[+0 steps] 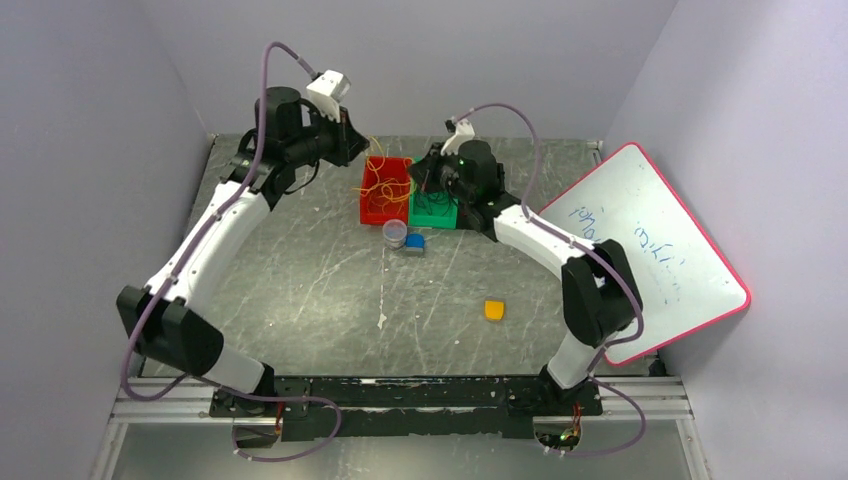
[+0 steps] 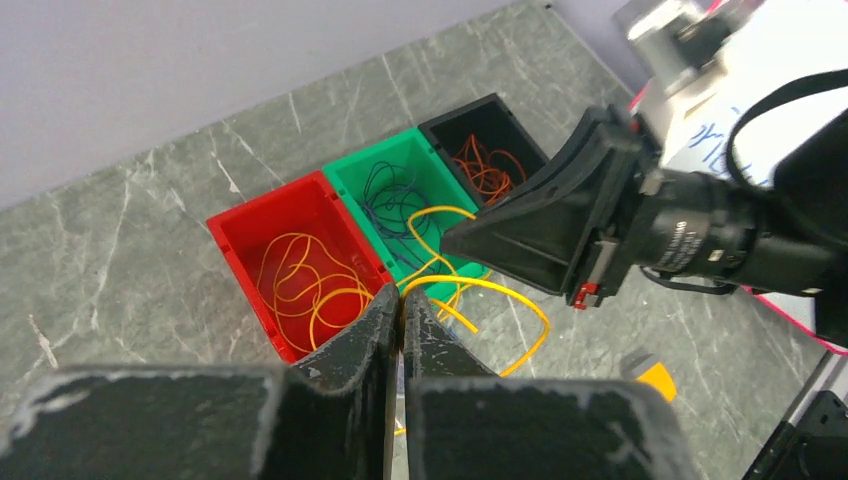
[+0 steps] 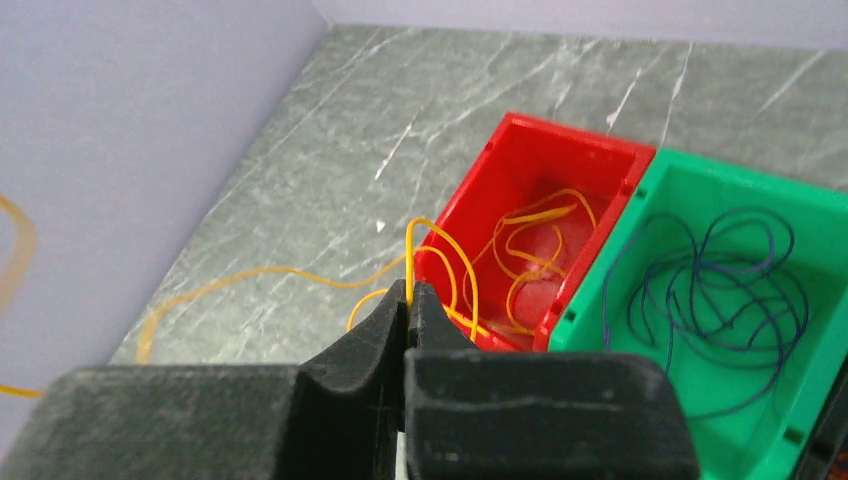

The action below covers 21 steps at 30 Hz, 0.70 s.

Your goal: Untangle the cables

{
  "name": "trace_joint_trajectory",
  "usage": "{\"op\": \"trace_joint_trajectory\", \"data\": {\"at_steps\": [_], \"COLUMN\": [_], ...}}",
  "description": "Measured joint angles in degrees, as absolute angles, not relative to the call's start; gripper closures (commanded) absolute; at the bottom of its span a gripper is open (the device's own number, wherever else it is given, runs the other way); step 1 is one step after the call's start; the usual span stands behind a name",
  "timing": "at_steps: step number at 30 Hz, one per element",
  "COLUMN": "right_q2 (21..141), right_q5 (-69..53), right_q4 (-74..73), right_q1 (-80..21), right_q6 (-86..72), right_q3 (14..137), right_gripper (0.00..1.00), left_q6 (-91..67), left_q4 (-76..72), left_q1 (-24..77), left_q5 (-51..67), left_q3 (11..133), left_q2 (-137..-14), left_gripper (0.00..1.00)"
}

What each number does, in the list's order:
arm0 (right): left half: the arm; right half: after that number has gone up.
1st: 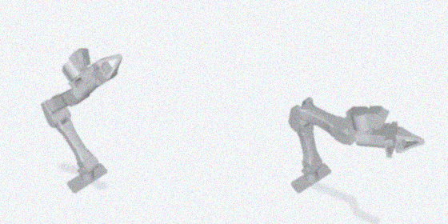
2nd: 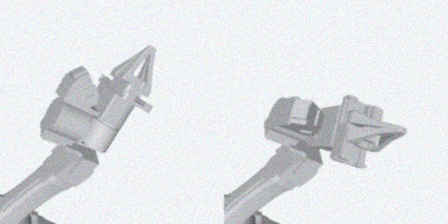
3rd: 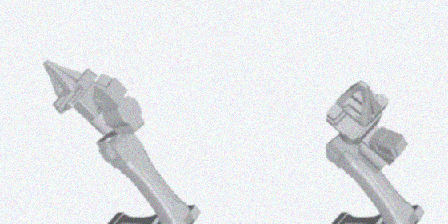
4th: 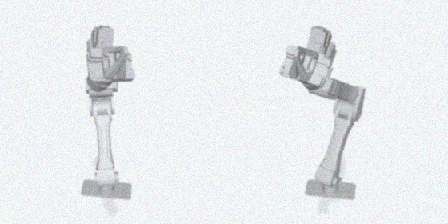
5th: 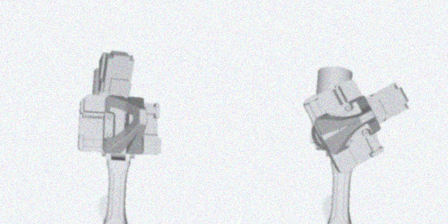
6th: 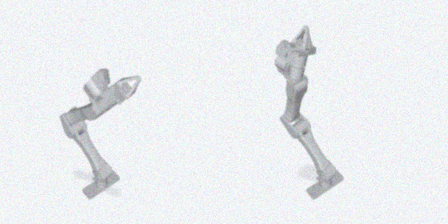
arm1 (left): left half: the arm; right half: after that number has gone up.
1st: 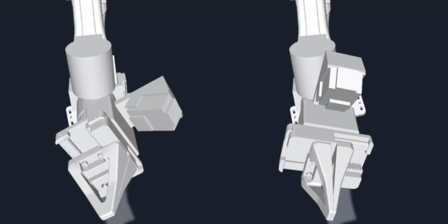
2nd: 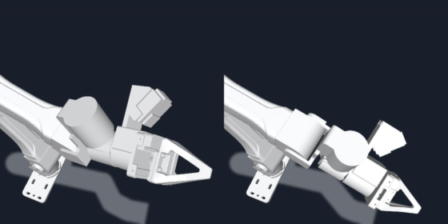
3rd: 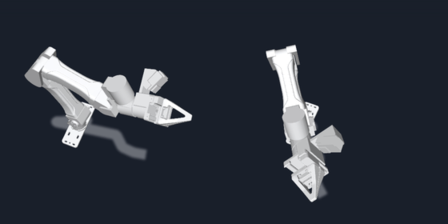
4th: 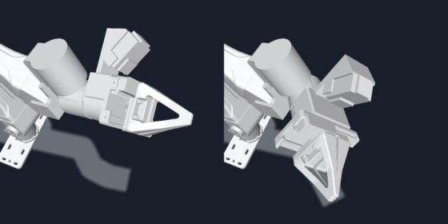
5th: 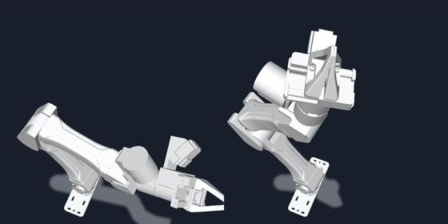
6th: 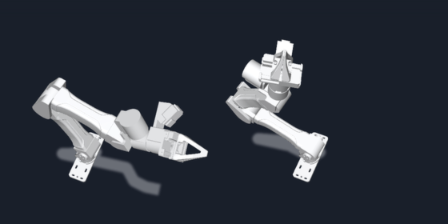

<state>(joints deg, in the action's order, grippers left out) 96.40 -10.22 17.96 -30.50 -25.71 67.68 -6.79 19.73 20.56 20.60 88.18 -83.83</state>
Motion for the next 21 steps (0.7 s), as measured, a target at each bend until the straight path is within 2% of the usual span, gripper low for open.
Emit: {"op": "trace_joint_trajectory", "data": {"at_steps": [12,21], "right_q2": [108.88,120.81], "right_q5": [-11.31,-16.56], "right_q4": [16.08,14.59], "right_q1": [-27.05,-25.39], "right_q6": [-24.77,-24.21], "right_q3": [83.50,96.01], "right_gripper": [1.00,1.00], "left_q6": [-7.53,-9.04], "left_q4": [14.59,11.70], "left_q1": [20.29,20.27], "left_q5": [16.40,12.84], "left_q3": [89.91,91.96], "left_q2": [-101.51,-110.78], "left_gripper": [0.93,0.93]}}
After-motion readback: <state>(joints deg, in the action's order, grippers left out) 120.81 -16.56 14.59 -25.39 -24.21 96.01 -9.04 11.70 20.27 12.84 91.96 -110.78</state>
